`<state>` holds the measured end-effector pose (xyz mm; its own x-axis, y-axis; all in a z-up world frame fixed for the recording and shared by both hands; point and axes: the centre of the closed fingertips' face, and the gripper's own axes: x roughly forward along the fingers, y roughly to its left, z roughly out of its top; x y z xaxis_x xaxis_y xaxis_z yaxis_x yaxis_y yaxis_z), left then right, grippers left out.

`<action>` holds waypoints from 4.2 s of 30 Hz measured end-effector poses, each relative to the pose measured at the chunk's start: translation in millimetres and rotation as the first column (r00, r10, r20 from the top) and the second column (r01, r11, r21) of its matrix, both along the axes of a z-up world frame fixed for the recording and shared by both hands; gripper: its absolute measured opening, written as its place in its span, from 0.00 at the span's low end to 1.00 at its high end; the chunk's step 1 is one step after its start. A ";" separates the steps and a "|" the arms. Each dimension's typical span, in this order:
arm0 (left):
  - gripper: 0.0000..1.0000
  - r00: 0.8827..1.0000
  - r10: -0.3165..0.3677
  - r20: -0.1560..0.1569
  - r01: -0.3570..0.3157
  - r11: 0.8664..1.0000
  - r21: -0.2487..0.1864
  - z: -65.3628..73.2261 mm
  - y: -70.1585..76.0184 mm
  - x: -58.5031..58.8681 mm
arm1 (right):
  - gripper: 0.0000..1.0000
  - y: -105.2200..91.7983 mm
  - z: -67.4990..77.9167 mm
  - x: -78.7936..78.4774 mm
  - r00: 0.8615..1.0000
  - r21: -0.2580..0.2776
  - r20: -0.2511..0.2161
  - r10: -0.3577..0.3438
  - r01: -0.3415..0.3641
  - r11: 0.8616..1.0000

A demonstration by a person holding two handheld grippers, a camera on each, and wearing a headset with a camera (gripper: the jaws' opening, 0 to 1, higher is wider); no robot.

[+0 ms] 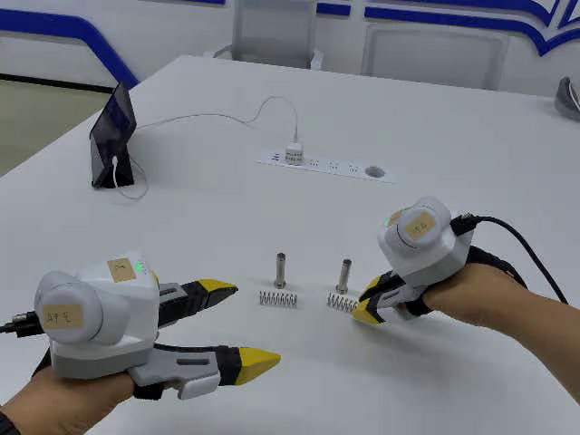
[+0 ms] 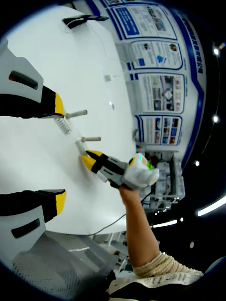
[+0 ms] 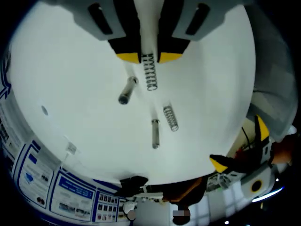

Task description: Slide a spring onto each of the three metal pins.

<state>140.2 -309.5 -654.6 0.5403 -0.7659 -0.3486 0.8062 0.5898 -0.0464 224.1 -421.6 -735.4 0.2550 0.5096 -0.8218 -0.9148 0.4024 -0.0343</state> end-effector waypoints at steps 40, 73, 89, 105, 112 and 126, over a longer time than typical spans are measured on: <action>0.57 0.992 -0.123 0.004 0.123 0.991 0.045 -8.9 -30.9 6.9 | 0.12 -0.3 25.6 -36.5 0.994 -0.020 -0.015 0.108 -0.108 0.994; 0.34 0.949 -0.312 0.047 0.302 0.942 0.148 -10.4 -70.1 -21.0 | 0.12 34.1 65.3 -99.9 0.919 -0.032 -0.012 0.395 -0.395 0.918; 0.22 0.943 -0.322 0.079 0.306 0.937 0.168 -6.1 -71.4 -24.8 | 0.12 37.2 72.7 -112.7 0.891 -0.078 -0.014 0.455 -0.454 0.887; 0.11 0.928 -0.357 0.103 0.334 0.923 0.191 -7.4 -75.3 -28.4 | 0.12 40.5 96.5 -120.4 0.880 -0.111 0.006 0.475 -0.472 0.875; 0.11 0.925 -0.366 0.102 0.343 0.920 0.191 -5.4 -78.5 -29.6 | 0.12 55.9 111.3 -123.6 0.875 -0.060 0.049 0.481 -0.478 0.876; 0.11 0.936 -0.342 0.086 0.329 0.934 0.136 -0.9 -80.8 -28.7 | 0.12 70.5 117.7 -124.7 0.877 0.008 0.085 0.472 -0.475 0.880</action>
